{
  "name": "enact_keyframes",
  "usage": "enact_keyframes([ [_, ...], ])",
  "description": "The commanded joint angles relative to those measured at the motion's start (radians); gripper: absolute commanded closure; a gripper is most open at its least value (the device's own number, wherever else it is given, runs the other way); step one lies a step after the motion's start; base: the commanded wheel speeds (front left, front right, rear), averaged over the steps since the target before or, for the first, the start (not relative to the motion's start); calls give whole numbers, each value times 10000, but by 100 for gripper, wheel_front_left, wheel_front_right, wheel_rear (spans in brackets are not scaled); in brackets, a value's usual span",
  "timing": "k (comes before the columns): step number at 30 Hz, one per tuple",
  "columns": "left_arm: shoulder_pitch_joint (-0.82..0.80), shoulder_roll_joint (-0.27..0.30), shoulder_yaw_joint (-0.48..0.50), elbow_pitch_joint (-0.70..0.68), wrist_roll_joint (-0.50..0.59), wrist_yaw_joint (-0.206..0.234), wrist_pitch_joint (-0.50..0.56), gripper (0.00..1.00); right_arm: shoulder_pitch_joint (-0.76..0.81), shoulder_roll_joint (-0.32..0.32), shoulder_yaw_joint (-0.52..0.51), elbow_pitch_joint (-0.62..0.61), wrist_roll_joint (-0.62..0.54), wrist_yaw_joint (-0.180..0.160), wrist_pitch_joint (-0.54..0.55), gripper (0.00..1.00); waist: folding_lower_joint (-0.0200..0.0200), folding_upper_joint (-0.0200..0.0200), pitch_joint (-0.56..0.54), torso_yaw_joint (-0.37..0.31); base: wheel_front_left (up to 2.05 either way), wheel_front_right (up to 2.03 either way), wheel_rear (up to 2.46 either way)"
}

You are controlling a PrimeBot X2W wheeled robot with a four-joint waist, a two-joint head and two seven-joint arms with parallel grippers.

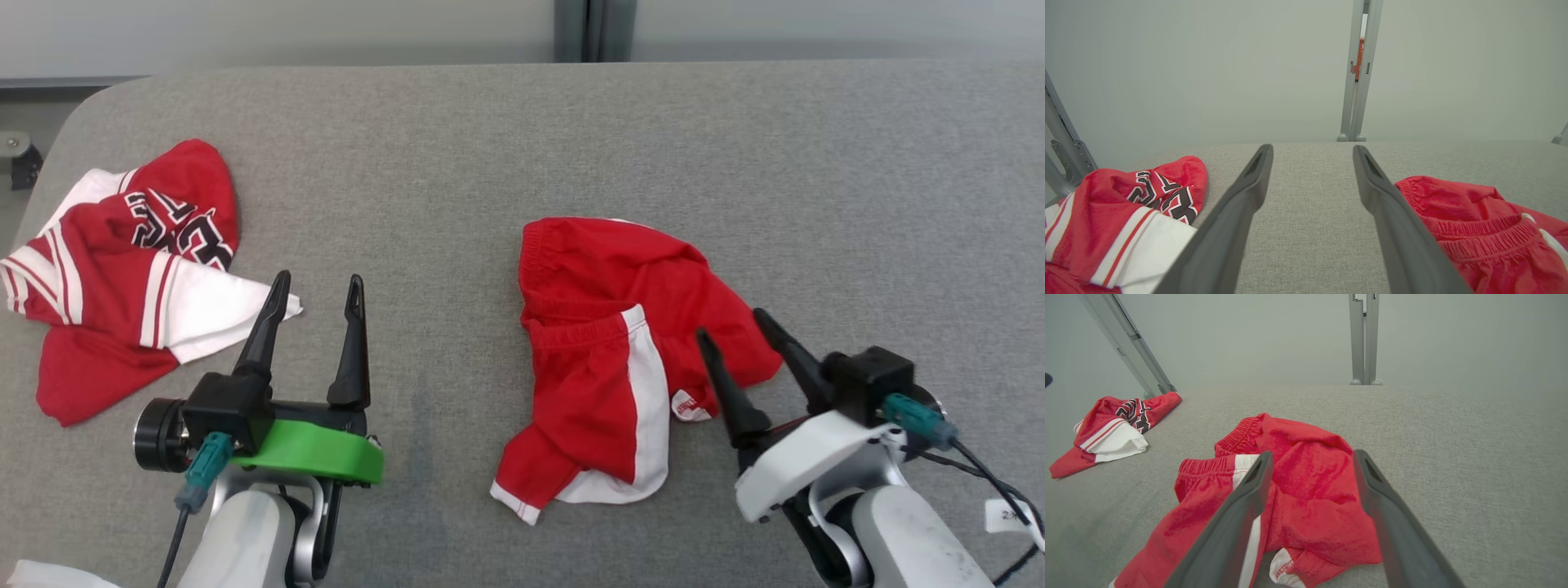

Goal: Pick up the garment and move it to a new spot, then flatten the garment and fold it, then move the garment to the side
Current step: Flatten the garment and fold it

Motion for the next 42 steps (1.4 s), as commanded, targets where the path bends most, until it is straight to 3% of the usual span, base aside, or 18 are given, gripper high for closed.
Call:
enact_keyframes([
  [1,-162,-42,-18,22,43,-55,-24,0,-329,-63,355,204,96,4,113,0,1,0,416,455,0,0,0],
  [9,-559,-355,-74,184,90,-182,-41,0,-1734,-235,1555,1704,565,3,643,0,1,0,836,998,0,0,0],
  [10,-568,-386,-59,189,104,-192,-42,0,-1835,-225,1584,1823,606,3,663,14,1,0,844,1015,0,0,0],
  [11,-574,-411,-32,190,122,-194,-43,0,-1935,-241,1622,1945,651,3,653,61,1,0,858,1033,0,0,0],
  [12,-578,-427,-7,186,140,-214,-43,0,-2003,-257,1634,2008,692,3,620,84,1,0,867,1040,0,0,0],
  [13,-570,-440,27,176,162,-227,-43,0,-2050,-268,1634,2061,766,3,583,100,1,0,872,1032,0,0,0],
  [20,-375,-452,285,103,318,-272,-35,0,-1765,-120,637,1782,983,3,-460,100,1,0,825,597,0,0,0],
  [29,-266,-397,388,87,502,-359,-36,0,-440,818,-3073,1919,1346,3,-1705,100,1,0,798,1,0,0,0],
  [32,-250,-383,411,107,484,-403,-36,0,-5,1049,-3721,2068,1530,3,-1886,100,1,0,788,-70,0,0,0],
  [33,-246,-376,427,104,488,-404,-35,0,98,1080,-3758,2111,1534,3,-1890,71,1,0,790,-91,0,0,0],
  [35,-225,-367,455,86,492,-413,-35,0,233,1112,-3758,2139,1576,3,-1976,0,1,0,795,-136,0,0,0],
  [42,-156,-342,509,124,529,-393,-35,0,214,986,-3398,1093,281,3,-2179,0,1,0,689,-227,0,0,0],
])
